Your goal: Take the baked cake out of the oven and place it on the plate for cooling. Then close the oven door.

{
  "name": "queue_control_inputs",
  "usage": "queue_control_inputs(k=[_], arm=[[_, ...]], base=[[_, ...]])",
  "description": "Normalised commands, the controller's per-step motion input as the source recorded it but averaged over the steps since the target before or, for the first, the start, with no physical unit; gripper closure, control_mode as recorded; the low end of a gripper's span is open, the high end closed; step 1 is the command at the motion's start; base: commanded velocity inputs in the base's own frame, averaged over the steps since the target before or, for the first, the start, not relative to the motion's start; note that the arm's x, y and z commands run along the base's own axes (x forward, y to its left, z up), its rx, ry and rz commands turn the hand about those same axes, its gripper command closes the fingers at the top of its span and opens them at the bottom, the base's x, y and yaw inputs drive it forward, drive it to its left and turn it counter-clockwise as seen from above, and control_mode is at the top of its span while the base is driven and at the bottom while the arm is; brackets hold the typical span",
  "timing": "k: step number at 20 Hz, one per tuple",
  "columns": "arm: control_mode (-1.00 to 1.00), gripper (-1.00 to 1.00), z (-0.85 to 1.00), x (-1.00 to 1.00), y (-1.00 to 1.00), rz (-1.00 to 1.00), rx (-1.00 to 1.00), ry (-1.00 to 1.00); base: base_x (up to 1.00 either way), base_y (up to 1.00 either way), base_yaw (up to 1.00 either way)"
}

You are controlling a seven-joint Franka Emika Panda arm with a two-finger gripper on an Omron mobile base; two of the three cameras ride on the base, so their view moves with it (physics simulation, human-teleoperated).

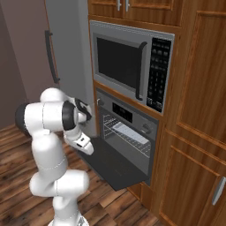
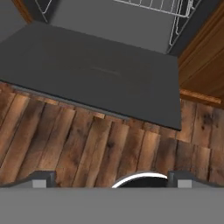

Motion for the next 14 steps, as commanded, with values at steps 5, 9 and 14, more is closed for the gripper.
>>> queue_control_inputs(k=[5,9,14], arm=[[-1.00,-1.00,1.00,0.69,0.80,-0.16,0.01,0.02],[-1.00,-1.00,1.00,0.79,0.71,-0.10,0.01,0.14],[-1.00,-1.00,1.00,0.57,0.46,-0.23,0.10,0.25]], base=[[0.00,0.00,0.00],[0.00,0.00,0.00],[0.00,0.00,0.00]])
